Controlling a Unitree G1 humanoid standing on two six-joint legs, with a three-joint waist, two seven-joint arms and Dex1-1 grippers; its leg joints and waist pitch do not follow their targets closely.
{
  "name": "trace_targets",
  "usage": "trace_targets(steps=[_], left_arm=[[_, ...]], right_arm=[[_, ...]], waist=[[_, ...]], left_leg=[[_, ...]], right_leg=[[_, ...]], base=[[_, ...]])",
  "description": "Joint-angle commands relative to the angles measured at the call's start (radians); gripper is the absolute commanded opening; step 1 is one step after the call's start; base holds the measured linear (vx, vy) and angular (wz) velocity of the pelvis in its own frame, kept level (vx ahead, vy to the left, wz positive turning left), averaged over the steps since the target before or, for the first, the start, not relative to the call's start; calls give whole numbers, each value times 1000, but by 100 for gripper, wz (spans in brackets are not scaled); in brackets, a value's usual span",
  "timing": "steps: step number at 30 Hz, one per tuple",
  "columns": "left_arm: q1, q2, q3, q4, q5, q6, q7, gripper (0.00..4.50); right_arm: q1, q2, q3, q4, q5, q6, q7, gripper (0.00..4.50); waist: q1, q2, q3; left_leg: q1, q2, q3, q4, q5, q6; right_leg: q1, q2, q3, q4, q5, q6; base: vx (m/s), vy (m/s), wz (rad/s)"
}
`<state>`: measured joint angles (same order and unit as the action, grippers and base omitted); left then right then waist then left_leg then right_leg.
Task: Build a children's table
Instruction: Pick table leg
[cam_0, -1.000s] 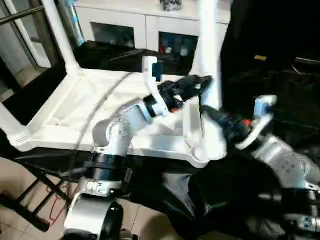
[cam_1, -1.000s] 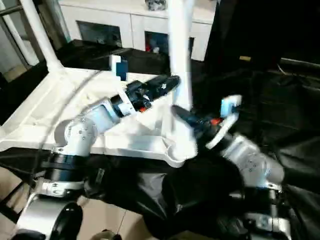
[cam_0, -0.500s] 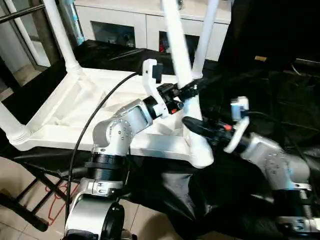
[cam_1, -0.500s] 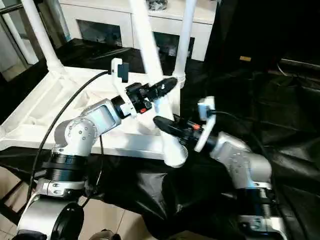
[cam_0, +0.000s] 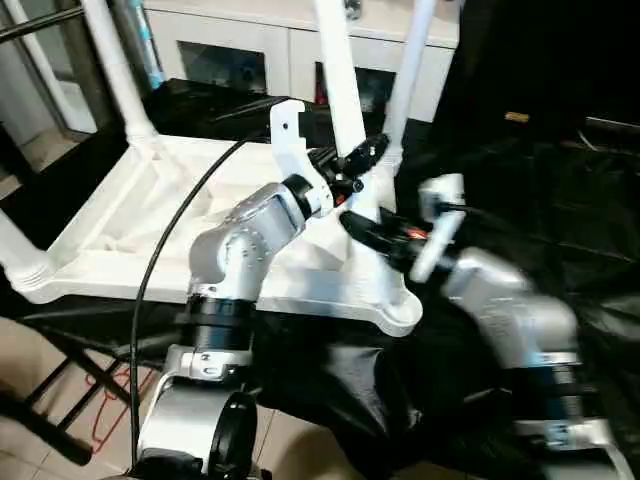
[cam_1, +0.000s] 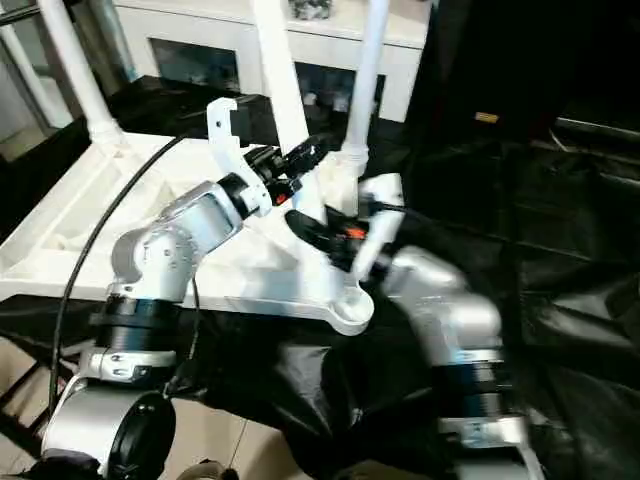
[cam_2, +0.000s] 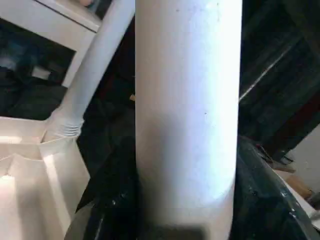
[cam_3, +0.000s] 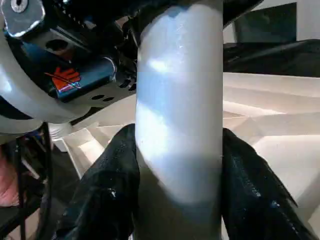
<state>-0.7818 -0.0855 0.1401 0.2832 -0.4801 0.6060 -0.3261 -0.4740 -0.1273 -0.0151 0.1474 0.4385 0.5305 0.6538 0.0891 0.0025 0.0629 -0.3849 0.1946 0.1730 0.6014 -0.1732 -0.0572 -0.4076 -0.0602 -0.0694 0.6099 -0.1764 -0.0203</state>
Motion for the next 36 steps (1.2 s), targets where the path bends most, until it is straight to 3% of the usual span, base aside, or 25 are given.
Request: trace_targets(steps=[1,4,6,8,11,12,16,18,22,23,26,28,35,36], left_arm=[[-17,-11,-24,2,15,-9,19,184],[-18,5,-41,-10,9,-18,-43,184],[-17,16,-51,-16,5,-24,-80,184],[-15,48,-77,-35,-21,-25,-197,184],[-10,96,-112,-61,-55,-10,-341,184],[-7,117,-125,-70,-71,-4,-409,184],[-5,190,-163,-92,-134,31,-638,184],[-7,201,-166,-92,-150,44,-679,184],[-17,235,-180,-74,-187,67,-803,184],[-20,240,-181,-70,-197,71,-826,183],[-28,241,-175,-71,-228,82,-863,183],[-34,239,-169,-70,-239,87,-874,183],[-32,221,-149,-63,-234,69,-839,183],[-31,219,-147,-61,-229,65,-825,239]], right_arm=[[-31,12,4,-20,-25,-5,-60,182],[-33,3,0,-22,-14,16,-53,182],[-31,-7,-2,-24,-3,19,-30,252],[-26,-40,-8,-22,33,60,28,252],[-11,-97,8,-45,72,117,125,279],[-5,-127,20,-56,82,138,167,292],[20,-215,51,-117,149,206,313,292],[24,-231,57,-130,163,217,340,292],[25,-266,77,-153,187,241,403,292],[26,-272,80,-158,193,246,412,264],[28,-282,90,-170,204,261,429,255],[28,-287,95,-170,207,267,433,221],[26,-259,91,-147,181,236,383,199],[21,-244,84,-133,164,217,352,197]], waist=[[-1,-14,-77],[-1,-14,-77],[0,-14,-76],[2,-9,-77],[4,-11,-77],[2,-18,-78],[5,-15,-76],[5,-19,-76],[2,-17,-74],[3,-17,-74],[4,-17,-77],[5,-16,-77],[6,-17,-79],[5,-18,-79]], left_leg=[[12,28,-6,-63,-111,38],[13,28,-7,-64,-115,36],[13,28,-7,-64,-117,37],[16,28,-7,-64,-120,38],[13,29,-7,-63,-112,42],[13,30,-6,-63,-103,47],[13,27,-4,-61,-108,57],[14,30,-3,-62,-107,57],[15,29,-4,-62,-124,45],[16,29,-4,-62,-126,44],[15,30,-5,-61,-110,42],[17,31,-4,-60,-108,43],[14,29,-4,-59,-102,36],[14,29,-5,-59,-101,36]], right_leg=[[60,-75,46,-78,-207,-148],[60,-75,46,-79,-213,-148],[60,-75,47,-79,-213,-146],[59,-75,48,-79,-215,-143],[63,-74,49,-73,-178,-161],[64,-75,49,-71,-160,-171],[66,-77,49,-72,-181,-181],[65,-76,50,-70,-185,-180],[61,-76,48,-75,-238,-173],[62,-76,48,-76,-245,-172],[64,-75,49,-70,-215,-177],[62,-75,49,-69,-197,-186],[64,-77,48,-69,-204,-182],[64,-76,48,-69,-199,-183]], base=[[0,0,0],[0,0,0],[0,0,0],[0,0,0],[0,0,0],[0,0,0],[0,0,0],[0,0,0],[0,0,0],[0,0,0],[0,0,0],[0,0,0],[0,0,0],[0,0,0]])
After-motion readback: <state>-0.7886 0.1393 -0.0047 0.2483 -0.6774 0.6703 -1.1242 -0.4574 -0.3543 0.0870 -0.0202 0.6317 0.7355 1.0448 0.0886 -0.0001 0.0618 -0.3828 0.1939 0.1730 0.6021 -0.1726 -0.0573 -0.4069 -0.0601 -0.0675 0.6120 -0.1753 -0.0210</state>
